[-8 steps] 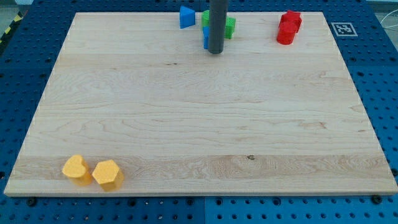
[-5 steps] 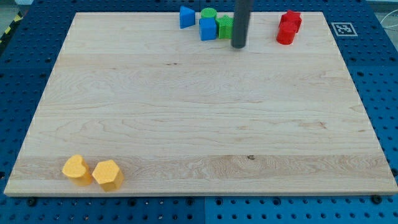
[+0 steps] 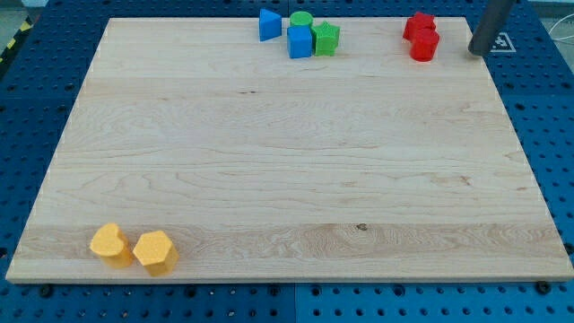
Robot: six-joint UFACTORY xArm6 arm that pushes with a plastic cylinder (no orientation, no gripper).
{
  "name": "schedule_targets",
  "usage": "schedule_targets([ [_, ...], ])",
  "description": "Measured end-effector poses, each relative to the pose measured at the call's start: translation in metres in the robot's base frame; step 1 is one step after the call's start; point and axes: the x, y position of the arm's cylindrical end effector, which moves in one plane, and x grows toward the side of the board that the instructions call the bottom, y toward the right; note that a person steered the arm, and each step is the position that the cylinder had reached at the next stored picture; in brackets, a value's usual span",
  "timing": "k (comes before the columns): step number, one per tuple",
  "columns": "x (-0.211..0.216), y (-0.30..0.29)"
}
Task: Move red star closer to the green star
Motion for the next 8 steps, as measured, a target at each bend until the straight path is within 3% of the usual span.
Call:
schedule_targets([
  [1, -0.026, -0.026],
  [6, -0.041, -0.168],
  [7, -0.044, -0.181],
  [8, -0.056, -0.159],
])
